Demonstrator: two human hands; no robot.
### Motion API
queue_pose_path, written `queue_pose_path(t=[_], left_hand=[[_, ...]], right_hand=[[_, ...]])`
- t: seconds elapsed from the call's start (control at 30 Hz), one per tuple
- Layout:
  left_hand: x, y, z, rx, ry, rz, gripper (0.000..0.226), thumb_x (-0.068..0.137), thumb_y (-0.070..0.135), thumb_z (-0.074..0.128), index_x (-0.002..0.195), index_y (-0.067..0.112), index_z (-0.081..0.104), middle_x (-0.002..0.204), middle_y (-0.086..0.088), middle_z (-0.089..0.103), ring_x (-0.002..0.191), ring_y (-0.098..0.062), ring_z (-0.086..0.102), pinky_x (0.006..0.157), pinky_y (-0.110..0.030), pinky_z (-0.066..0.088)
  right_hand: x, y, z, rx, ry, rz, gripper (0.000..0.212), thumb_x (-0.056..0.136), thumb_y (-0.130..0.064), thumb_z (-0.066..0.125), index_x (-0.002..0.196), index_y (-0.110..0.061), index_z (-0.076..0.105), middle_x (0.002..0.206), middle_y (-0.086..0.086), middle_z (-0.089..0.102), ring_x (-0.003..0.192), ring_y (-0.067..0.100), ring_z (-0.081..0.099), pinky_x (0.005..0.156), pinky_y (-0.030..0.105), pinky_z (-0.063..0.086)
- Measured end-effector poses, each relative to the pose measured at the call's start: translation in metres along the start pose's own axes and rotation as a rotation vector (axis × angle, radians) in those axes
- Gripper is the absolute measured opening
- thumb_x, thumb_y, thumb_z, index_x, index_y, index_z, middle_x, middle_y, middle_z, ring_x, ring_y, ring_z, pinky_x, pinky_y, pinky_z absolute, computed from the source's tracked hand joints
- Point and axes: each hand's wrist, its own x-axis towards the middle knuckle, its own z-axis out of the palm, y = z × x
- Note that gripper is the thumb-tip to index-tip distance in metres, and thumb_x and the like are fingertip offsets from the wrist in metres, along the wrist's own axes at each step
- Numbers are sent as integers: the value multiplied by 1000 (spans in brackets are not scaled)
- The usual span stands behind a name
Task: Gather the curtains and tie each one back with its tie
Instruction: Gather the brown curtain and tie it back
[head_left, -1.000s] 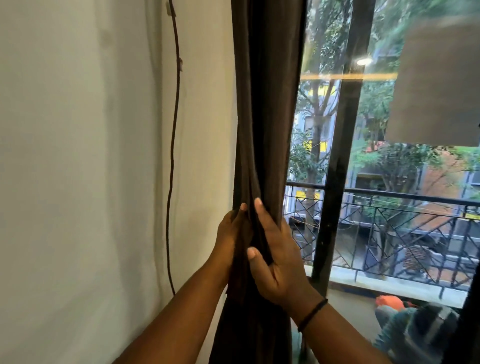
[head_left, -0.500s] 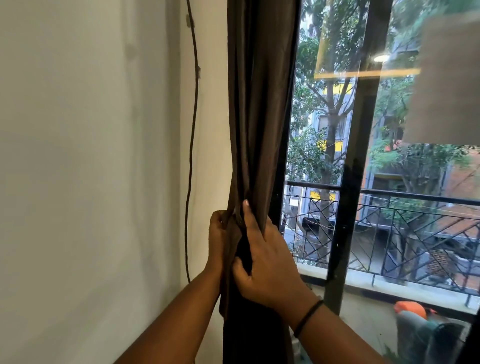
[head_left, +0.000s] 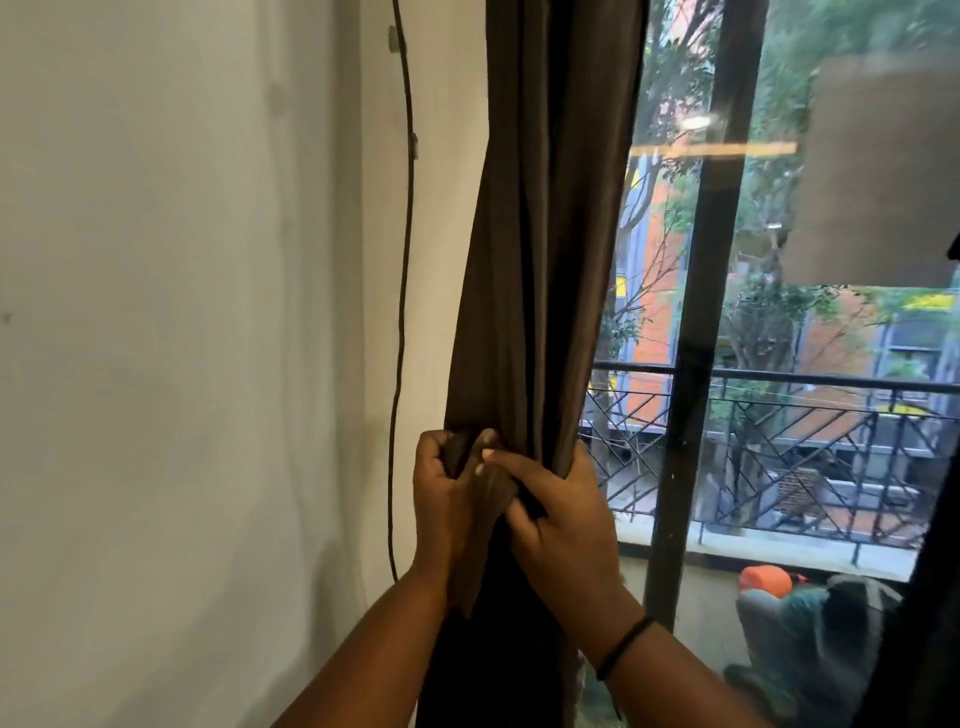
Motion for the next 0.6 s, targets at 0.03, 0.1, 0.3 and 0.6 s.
queue_pose_path(t=[0.03,0.1,0.3,0.6], left_hand=[[1,0,-4,-24,-3,-28,12,88,28,61,98,24,56,91,0,67,85,-19,67,68,-25,56],[7,0,-12,-56,20,-101,20,91,38,53,106,25,54,98,1,66,91,-17,66,70,-24,55],[13,4,-18,-189,-137,-405,45,78,55,56,108,22,62,109,-7,68,101,-31,65,92,-50,52],[29,2,-24,-586,-487,-723,85,35,37,94,108,0,69,111,-23,67,90,-33,70,76,-44,59]], right_hand=[[1,-8,2,162,67,93,16,84,-41,61,99,-41,69,113,-11,53,97,-5,58,78,2,43],[0,-19,7,504,200,299,9,84,-37,65,87,-39,73,112,-7,56,101,-10,56,85,5,45],[3,-47,13,855,530,608,25,81,-44,52,79,-27,70,86,-13,72,86,-1,67,70,13,52],[26,-20,-8,1294,473,953,30,100,-31,41,98,-8,61,74,5,72,71,19,68,80,39,56]])
